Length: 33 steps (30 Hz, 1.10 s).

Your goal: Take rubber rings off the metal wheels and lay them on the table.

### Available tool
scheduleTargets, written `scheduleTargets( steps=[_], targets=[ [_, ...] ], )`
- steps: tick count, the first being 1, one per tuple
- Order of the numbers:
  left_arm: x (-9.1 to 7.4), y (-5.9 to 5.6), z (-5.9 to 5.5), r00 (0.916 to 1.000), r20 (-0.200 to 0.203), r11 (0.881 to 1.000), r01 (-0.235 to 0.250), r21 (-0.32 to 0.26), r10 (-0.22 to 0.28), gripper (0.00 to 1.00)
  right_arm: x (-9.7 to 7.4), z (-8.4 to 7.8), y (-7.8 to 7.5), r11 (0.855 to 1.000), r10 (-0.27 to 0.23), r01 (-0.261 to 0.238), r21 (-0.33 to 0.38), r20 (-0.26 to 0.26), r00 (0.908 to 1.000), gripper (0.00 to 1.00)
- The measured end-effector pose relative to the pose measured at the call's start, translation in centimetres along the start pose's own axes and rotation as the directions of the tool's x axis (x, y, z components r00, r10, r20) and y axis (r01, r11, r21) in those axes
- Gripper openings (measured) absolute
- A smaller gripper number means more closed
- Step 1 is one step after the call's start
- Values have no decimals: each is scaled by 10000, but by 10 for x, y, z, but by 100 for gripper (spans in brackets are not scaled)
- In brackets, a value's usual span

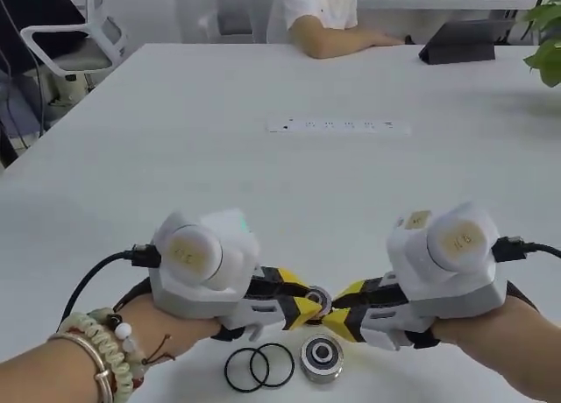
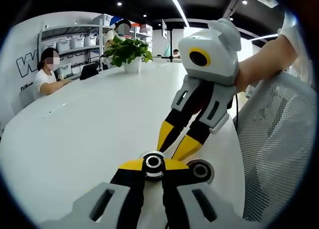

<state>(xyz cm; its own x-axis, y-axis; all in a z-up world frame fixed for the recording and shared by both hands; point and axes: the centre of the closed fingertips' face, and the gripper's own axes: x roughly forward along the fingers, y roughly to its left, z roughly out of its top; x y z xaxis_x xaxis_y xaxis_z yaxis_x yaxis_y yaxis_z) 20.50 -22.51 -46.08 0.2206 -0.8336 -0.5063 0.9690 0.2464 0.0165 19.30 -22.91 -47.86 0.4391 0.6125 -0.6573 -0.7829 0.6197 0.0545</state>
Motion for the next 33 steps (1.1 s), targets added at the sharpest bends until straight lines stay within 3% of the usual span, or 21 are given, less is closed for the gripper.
scheduleTargets(
  steps=[12,15,25,29,33],
  targets=[
    [0,0,0,10000,66,10000,-14,-3,14,7,-1,-1,0,9997,36,-36,248,-17,10000,8],
    [0,0,0,10000,76,10000,-6,-5,6,7,-3,-4,-5,9995,-209,213,240,-160,9997,0],
    [0,-1,0,9999,69,9999,86,122,-86,7,-3,-4,-1,9988,-120,124,467,-89,9999,0],
    [0,-1,0,9999,66,9998,136,133,-137,7,-5,-5,-6,9966,-215,205,793,117,9997,8],
    [0,-1,0,9998,68,9997,173,143,-174,7,-4,-5,-6,9941,-117,91,1077,239,9996,8]
  ],
)
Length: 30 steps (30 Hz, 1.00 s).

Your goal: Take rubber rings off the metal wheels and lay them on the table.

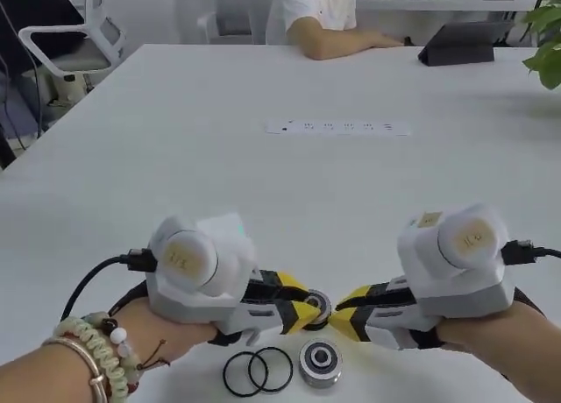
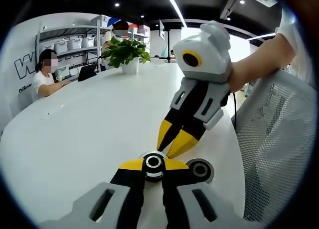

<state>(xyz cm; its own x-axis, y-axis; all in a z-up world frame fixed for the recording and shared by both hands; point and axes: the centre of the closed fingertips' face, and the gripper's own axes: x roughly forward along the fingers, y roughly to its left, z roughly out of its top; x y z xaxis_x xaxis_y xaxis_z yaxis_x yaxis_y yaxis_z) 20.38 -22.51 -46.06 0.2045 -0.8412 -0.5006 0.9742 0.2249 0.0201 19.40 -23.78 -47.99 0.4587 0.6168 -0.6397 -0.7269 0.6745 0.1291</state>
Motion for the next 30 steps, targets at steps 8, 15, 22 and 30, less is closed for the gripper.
scheduleTargets(
  steps=[8,15,22,30],
  targets=[
    [0,1,0,10000,-10,10000,0,10,0,7,6,2,6,9995,75,-74,-291,15,10000,18],
    [-1,2,0,10000,-29,10000,-60,-47,60,7,10,8,12,9978,-28,44,-663,239,9997,24],
    [-1,2,-1,10000,-32,10000,-59,-52,58,7,9,11,9,9985,-165,184,-520,378,9992,22],
    [-1,3,-1,9999,-47,9999,-89,-67,89,7,8,6,8,9982,58,-49,-603,152,9999,15]
  ],
)
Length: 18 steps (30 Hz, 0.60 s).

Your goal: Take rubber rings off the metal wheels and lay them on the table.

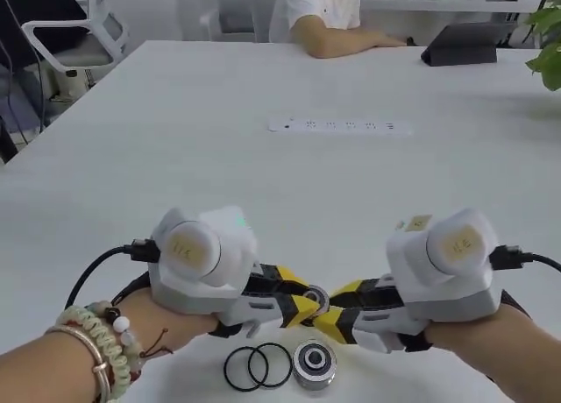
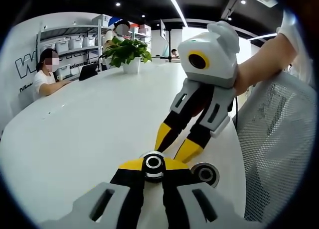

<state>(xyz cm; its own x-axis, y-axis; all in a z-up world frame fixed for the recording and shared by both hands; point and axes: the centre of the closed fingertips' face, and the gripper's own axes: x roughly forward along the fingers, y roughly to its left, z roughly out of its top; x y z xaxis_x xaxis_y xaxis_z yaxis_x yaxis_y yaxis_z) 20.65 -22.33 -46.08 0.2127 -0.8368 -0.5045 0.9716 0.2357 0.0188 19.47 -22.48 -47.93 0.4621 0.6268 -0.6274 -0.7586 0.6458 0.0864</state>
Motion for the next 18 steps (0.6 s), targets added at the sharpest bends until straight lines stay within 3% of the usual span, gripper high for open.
scheduleTargets(
  steps=[4,13,18],
  targets=[
    [0,1,0,10000,-3,10000,-23,-39,23,7,-1,-4,-4,9995,-133,125,-276,-294,9995,7],
    [-1,1,0,10000,-80,10000,-15,-26,14,7,-1,-3,-6,9993,-294,301,212,-304,9991,0],
    [-1,-1,0,9999,-119,10000,27,18,-26,7,-3,-4,-9,9916,-366,419,1221,-454,9983,0]
  ],
)
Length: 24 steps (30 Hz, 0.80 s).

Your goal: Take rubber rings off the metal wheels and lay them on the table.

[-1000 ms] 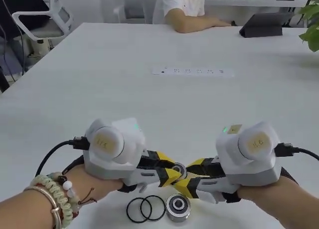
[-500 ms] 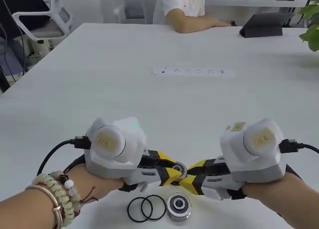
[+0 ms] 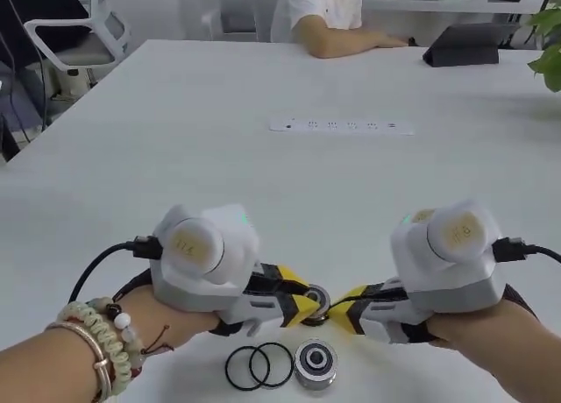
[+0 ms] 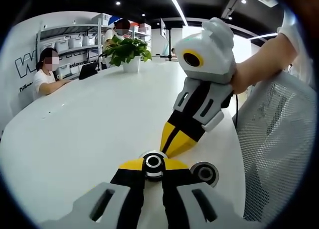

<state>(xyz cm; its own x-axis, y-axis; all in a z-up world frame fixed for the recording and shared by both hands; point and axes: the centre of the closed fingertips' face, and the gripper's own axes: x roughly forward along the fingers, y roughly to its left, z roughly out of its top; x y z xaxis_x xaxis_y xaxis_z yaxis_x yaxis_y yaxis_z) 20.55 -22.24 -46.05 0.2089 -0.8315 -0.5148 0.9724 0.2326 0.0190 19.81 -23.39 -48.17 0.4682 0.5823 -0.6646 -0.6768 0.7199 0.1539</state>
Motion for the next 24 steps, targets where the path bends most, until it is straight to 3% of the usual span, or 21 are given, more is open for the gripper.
scheduleTargets(
  steps=[14,18,19,20,21,24],
  targets=[
    [0,0,0,10000,-69,10000,14,59,-14,7,-6,4,-3,9985,-262,250,485,230,9994,0],
    [-1,-1,-1,10000,-81,10000,44,36,-44,7,-8,7,-3,9900,-48,-27,1413,527,9986,0],
    [-1,-2,-1,9999,-68,10000,82,-1,-82,7,-9,14,-2,9805,111,-303,1943,989,9950,0],
    [-1,-2,-1,9999,-61,10000,91,-2,-91,7,-10,13,-2,9715,148,-356,2342,899,9958,0],
    [-1,-2,-1,9999,-56,9999,110,2,-110,7,-10,9,-5,9717,45,-206,2354,688,9976,0],
    [0,-3,0,9999,-62,9999,151,53,-151,7,-10,10,-3,9731,148,-311,2282,729,9972,0]
  ],
)
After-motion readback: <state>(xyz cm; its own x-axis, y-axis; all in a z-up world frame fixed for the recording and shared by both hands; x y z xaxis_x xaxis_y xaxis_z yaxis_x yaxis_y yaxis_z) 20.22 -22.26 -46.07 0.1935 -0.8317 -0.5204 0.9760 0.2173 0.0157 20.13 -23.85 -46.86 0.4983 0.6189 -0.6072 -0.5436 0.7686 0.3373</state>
